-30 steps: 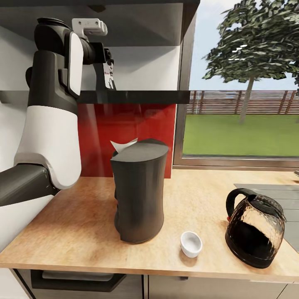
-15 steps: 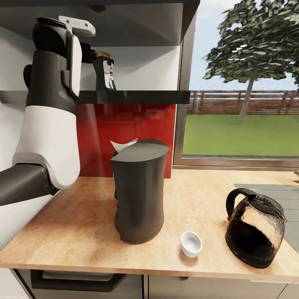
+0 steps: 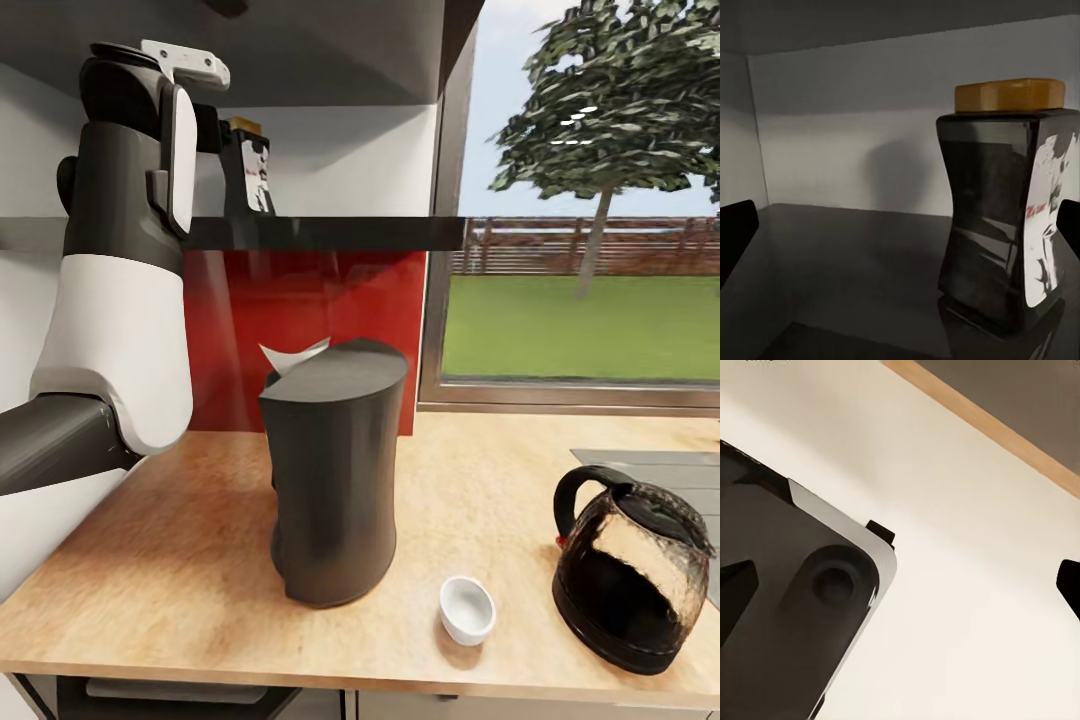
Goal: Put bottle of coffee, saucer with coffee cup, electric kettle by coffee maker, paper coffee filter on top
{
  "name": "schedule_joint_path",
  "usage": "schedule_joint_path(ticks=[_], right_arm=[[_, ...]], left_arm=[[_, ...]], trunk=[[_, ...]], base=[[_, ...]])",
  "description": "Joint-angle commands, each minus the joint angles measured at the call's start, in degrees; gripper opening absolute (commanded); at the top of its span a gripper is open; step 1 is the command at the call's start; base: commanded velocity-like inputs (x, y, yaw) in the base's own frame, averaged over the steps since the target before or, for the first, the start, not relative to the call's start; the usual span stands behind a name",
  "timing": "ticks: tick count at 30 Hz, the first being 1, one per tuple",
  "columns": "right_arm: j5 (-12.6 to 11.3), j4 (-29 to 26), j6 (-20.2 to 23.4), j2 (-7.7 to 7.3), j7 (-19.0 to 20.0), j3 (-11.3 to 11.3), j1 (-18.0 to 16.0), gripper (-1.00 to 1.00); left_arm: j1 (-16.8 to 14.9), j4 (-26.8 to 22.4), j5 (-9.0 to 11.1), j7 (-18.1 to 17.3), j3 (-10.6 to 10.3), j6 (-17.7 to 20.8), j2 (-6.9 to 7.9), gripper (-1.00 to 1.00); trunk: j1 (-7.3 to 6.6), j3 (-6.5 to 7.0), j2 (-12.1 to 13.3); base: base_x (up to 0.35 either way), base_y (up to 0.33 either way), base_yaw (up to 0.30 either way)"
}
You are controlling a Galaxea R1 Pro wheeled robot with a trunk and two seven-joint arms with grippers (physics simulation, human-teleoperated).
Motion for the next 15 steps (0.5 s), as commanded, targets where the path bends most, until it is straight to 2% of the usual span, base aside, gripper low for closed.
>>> schedule_joint_path(ticks=[1,15], right_arm=[[-0.6,-0.1,-0.2,-0.05,0.1,0.4,-0.1,1.0],[-0.6,-0.1,-0.2,-0.05,0.1,0.4,-0.1,1.0]], left_arm=[[-0.1,0.0,0.4,0.4,0.1,0.1,-0.05,1.0],[-0.1,0.0,0.5,0.4,0.1,0.1,-0.04,1.0]], trunk=[[0.01,-0.08,-0.1],[0.01,-0.08,-0.1]], base=[[0.039,0.0,0.0],[0.017,-0.06,0.0]])
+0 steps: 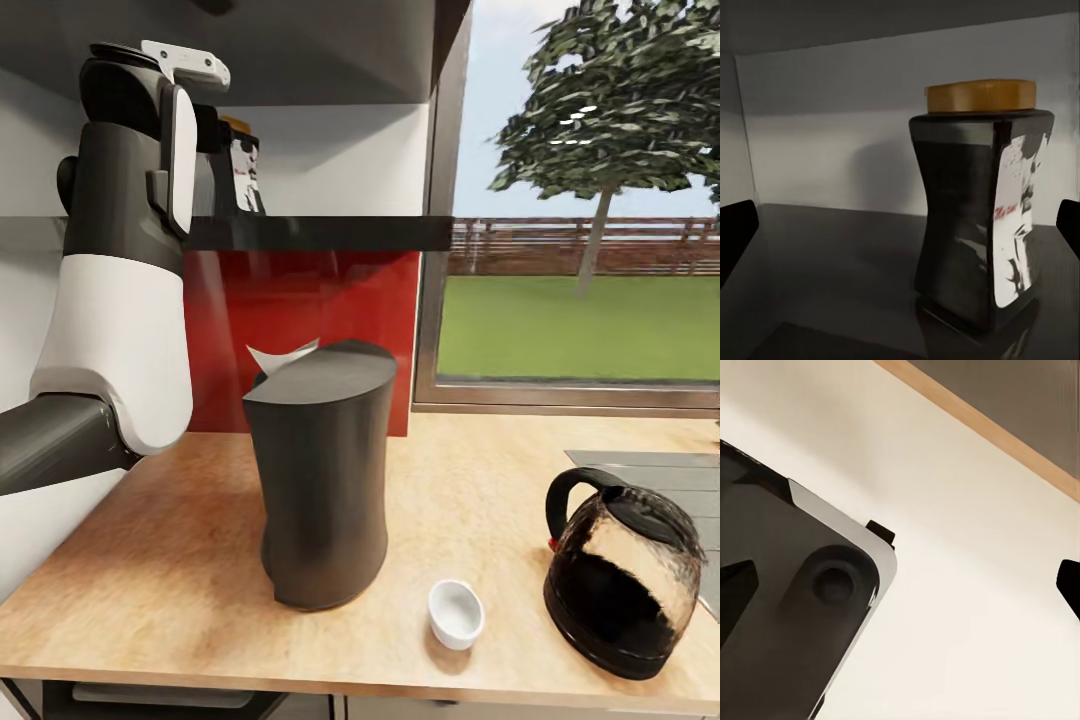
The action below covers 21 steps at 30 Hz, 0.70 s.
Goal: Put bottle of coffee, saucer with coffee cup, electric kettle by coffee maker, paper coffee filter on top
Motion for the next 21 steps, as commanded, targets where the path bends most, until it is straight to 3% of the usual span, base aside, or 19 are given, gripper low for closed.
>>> schedule_joint_path(ticks=[1,10,16,21], right_arm=[[-0.6,-0.1,-0.2,-0.05,0.1,0.4,-0.1,1.0],[-0.6,-0.1,-0.2,-0.06,0.1,0.4,-0.1,1.0],[-0.6,-0.1,-0.2,-0.06,0.1,0.4,-0.1,1.0],[-0.6,-0.1,-0.2,-0.05,0.1,0.4,-0.1,1.0]], left_arm=[[-0.1,0.0,0.4,0.4,0.1,0.1,-0.06,1.0],[-0.1,0.0,1.0,0.4,0.1,0.1,-0.06,1.0],[-0.1,0.0,4.7,0.4,0.1,0.1,-0.06,1.0],[-0.1,0.1,6.3,0.4,0.2,0.1,0.04,1.0]], trunk=[[0.01,-0.08,-0.1],[0.01,-0.08,-0.1],[0.01,-0.08,-0.1],[0.01,-0.08,-0.1]], base=[[0.001,-0.153,0.0],[0.0,-0.15,0.0],[0.0,-0.028,0.0],[0.0,-0.007,0.0]])
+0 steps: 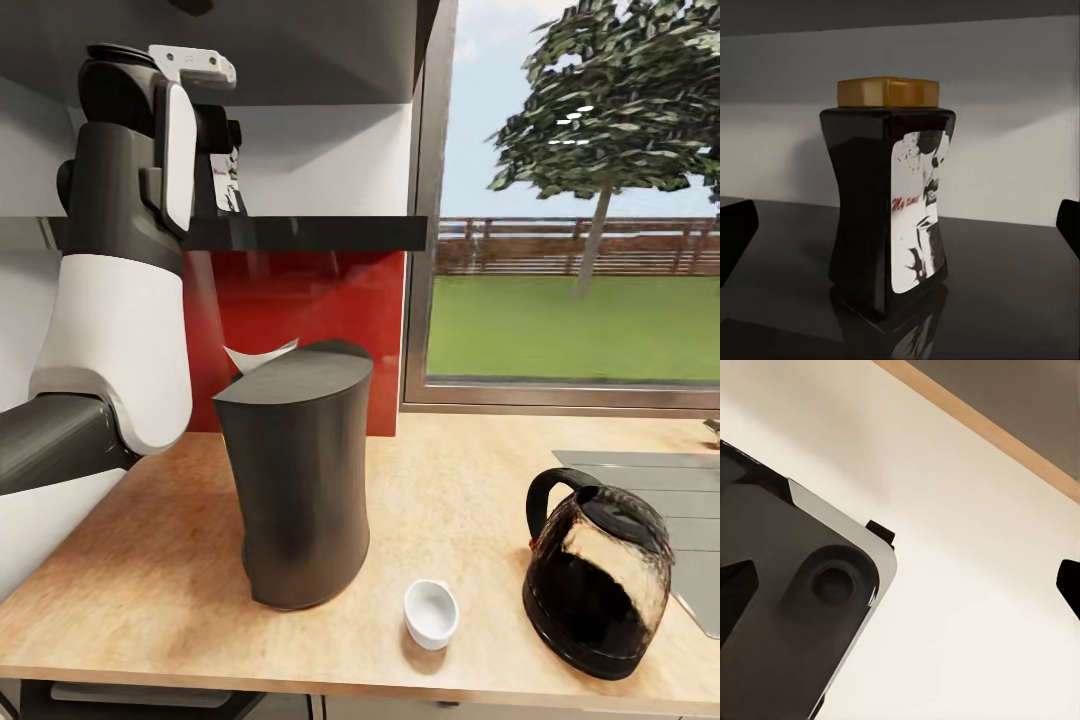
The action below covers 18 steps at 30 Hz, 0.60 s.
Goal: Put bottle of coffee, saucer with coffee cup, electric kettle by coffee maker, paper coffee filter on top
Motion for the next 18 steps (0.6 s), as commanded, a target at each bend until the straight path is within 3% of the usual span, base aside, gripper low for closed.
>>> schedule_joint_path(ticks=[1,18], right_arm=[[-0.6,-0.1,-0.2,-0.05,0.1,0.4,-0.1,1.0],[-0.6,-0.1,-0.2,-0.06,0.1,0.4,-0.1,1.0]], left_arm=[[-0.1,0.0,0.0,0.0,0.1,0.2,-0.04,1.0],[-0.1,0.2,0.6,0.0,0.2,0.2,0.1,1.0]], trunk=[[0.01,-0.08,-0.1],[0.01,-0.08,-0.1]], base=[[0.0,-0.003,0.0],[0.083,0.018,0.0]])
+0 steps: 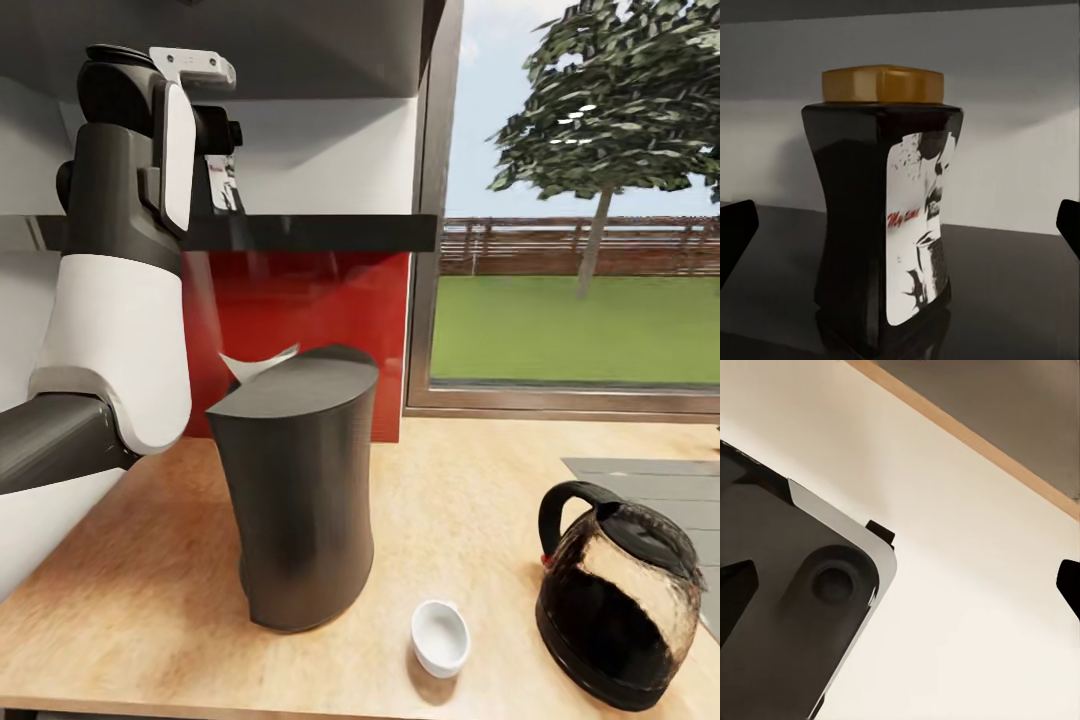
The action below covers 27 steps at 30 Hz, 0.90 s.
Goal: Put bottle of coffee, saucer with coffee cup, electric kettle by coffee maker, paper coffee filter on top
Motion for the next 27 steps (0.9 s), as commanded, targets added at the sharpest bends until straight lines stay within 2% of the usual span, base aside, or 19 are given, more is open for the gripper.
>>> schedule_joint_path(ticks=[1,27], right_arm=[[-0.6,-0.1,-0.2,-0.05,0.1,0.4,-0.1,1.0],[-0.6,-0.1,-0.2,-0.05,0.1,0.4,0.0,1.0]], left_arm=[[-0.1,0.0,-0.2,-0.1,0.1,0.2,-0.05,1.0],[-0.1,0.0,-0.3,-0.1,0.1,0.2,0.14,1.0]], trunk=[[0.02,-0.08,-0.1],[0.02,-0.08,-0.1]], base=[[0.153,0.126,0.0],[0.043,0.015,0.0]])
